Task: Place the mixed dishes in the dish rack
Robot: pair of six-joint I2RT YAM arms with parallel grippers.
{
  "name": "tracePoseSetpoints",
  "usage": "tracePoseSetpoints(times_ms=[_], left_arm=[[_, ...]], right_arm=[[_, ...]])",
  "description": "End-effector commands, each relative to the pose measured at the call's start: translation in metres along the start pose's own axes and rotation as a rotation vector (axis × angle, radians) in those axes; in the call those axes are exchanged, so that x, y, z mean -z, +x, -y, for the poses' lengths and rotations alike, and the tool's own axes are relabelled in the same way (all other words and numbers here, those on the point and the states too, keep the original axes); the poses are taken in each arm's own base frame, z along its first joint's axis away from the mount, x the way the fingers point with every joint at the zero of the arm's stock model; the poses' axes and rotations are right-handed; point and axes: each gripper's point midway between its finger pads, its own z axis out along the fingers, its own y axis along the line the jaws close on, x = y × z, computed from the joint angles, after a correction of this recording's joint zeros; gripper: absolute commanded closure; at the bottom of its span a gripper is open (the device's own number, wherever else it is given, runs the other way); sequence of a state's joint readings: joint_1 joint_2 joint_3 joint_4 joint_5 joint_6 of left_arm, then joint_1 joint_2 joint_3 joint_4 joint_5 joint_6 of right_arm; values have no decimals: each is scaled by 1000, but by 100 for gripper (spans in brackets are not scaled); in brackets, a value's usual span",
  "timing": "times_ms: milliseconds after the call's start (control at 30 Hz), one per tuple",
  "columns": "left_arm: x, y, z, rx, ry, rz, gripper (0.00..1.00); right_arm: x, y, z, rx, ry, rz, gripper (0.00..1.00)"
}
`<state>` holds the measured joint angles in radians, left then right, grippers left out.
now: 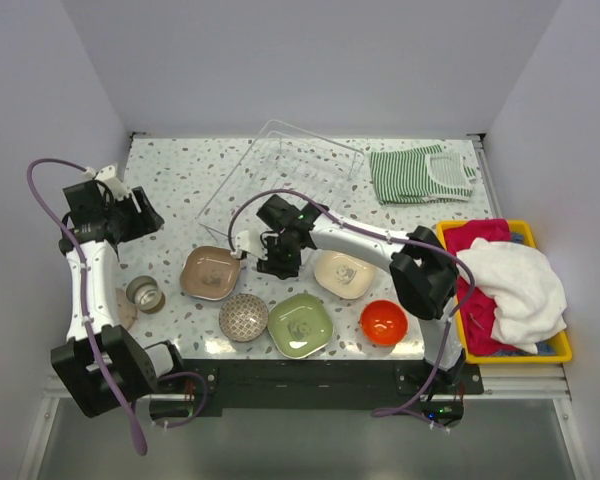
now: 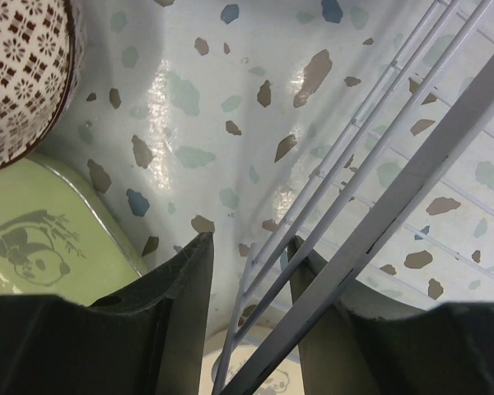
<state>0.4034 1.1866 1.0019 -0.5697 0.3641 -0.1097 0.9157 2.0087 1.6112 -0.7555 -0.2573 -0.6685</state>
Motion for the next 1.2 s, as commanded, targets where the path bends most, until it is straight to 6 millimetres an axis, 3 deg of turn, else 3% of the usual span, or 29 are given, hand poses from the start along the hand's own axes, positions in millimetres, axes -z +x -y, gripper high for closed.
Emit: tracePoseSetpoints(times_ms=[0, 100, 200, 267, 400, 533, 767, 900, 1033, 1167], left_arm=[[-1, -12, 6, -36, 28, 28, 34], [-3, -12, 4, -49, 24, 23, 34], [-11, -6, 9, -66, 54, -7, 34], [-15, -2, 21, -96, 112, -23, 34], [-20, 9, 51, -189, 235, -58, 34], [-23, 25, 74, -280, 305, -98, 34], [-30, 32, 70, -307, 296, -126, 34], [-31, 31, 69, -311, 287, -125, 34], [-34, 33, 66, -307, 277, -134, 34], [-28, 25, 65, -340, 268, -133, 34]], right_arm=[[20, -18, -17, 194, -84, 89, 100], [17, -7, -21, 187, -100, 71, 100], [16, 10, -8, 147, -90, 48, 100], [12, 29, 10, 74, -88, 33, 100], [17, 50, 39, 96, -77, 20, 100], [29, 65, 41, 177, -85, -11, 100], [31, 91, 22, 306, -171, -74, 100], [27, 101, 22, 324, -183, -112, 100], [22, 105, 42, 296, -107, -127, 100], [33, 104, 71, 238, -4, -126, 99]])
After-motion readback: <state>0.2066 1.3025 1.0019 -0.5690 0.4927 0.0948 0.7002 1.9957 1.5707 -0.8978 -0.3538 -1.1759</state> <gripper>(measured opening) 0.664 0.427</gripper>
